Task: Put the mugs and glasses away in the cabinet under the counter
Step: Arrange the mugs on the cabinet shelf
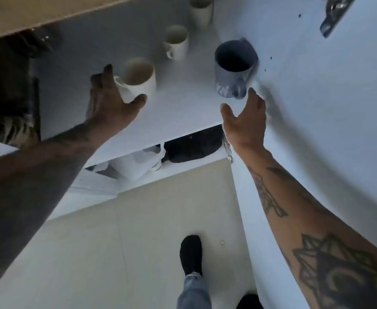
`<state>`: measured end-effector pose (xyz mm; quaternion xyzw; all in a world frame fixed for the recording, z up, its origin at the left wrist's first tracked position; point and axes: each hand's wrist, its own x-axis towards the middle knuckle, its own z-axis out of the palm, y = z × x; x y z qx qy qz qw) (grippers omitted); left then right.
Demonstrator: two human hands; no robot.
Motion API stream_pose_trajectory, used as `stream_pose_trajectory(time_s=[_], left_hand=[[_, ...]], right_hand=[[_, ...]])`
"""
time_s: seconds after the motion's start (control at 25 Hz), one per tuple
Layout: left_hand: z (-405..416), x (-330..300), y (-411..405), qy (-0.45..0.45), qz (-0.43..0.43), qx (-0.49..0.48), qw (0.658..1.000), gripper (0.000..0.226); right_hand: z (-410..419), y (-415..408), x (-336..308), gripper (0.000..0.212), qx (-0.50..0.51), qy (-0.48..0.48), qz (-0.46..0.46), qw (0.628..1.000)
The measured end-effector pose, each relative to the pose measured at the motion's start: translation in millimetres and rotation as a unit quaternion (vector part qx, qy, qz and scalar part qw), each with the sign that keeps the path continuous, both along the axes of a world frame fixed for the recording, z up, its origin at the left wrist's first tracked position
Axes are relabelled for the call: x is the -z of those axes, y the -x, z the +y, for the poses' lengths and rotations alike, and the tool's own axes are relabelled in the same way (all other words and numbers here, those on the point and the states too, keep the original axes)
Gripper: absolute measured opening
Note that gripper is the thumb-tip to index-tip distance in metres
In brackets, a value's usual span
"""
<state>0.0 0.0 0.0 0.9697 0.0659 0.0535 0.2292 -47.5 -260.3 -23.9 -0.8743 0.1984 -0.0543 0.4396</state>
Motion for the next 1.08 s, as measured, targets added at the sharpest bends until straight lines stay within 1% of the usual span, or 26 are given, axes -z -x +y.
stream_pose_trajectory(time_s=[0.04,0.12,0.2,0.28,0.36,0.4,0.52,0.64,0.76,0.84,0.92,0.96,1.08], left_hand=[[2,11,-18,0.029,-0.004,-0.016,0.999,0.103],[6,29,-46,0.067,0.02,-0.043,0.997,0.112],[2,45,-58,0.085,0.028,-0.048,0.995,0.112],[-6,53,-62,0.105,-0.009,-0.065,0.992,0.104],[-19,57,-59,0.121,-0.047,-0.063,0.99,0.1],[-27,58,-61,0.134,-0.053,-0.052,0.988,0.099],[-57,59,-65,0.195,-0.029,0.0,0.98,0.103],[-90,58,-77,0.192,-0.021,0.039,0.98,0.107],[-119,53,-95,0.188,0.018,0.075,0.979,0.109],[-132,51,-105,0.244,0.063,0.115,0.961,0.107],[-138,47,-112,0.314,0.109,0.125,0.935,0.105],[-138,46,-114,0.317,0.114,0.124,0.933,0.102],[-135,45,-111,0.251,0.068,0.14,0.955,0.08]], right_hand=[[1,-13,12,0.07,0.011,0.008,-0.018,1.0],[-1,-35,30,0.071,0.034,0.016,-0.054,0.998],[-6,-50,42,0.062,0.06,-0.006,-0.115,0.992],[-10,-58,47,0.051,0.084,-0.031,-0.153,0.984],[-11,-52,47,0.048,0.092,-0.067,-0.145,0.983],[-11,-49,48,0.047,0.096,-0.079,-0.138,0.983],[-15,-39,48,0.042,0.103,-0.096,-0.13,0.981],[-21,-34,48,0.041,0.099,-0.123,-0.104,0.982],[-21,-30,49,0.042,0.097,-0.117,-0.101,0.983],[-20,-29,48,0.042,0.103,-0.108,-0.12,0.981],[-21,-29,48,0.043,0.104,-0.099,-0.141,0.979],[-20,-29,48,0.044,0.101,-0.099,-0.143,0.98],[-17,-29,47,0.046,0.119,-0.078,-0.142,0.98]])
